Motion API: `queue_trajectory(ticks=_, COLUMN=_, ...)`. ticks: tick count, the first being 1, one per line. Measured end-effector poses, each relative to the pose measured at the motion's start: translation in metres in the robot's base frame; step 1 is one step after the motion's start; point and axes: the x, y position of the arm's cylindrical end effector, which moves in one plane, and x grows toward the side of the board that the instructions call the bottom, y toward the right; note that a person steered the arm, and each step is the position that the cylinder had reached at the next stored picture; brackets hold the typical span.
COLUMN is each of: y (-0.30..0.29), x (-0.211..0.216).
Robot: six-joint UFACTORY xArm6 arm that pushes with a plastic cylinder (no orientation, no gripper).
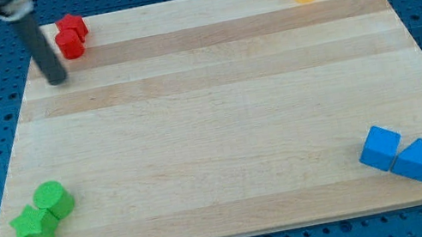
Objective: Push the red blocks downwards
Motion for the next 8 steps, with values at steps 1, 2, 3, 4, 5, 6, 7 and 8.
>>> queue_trajectory(ticks=1, y=-0.025, x=-0.023)
queue_trajectory(ticks=2, y=-0.026, x=-0.062)
queue_trajectory(ticks=3, y=-0.024, x=-0.117)
queue_trajectory(ticks=4, y=-0.008, x=-0.12)
queue_trajectory(ticks=5, y=0.048, x=-0.119)
queue_trajectory(ticks=6, y=0.065, x=-0.101)
queue_trajectory(ticks=7, y=0.065, x=-0.066)
queue_trajectory(ticks=8, y=0.065, x=-0.035)
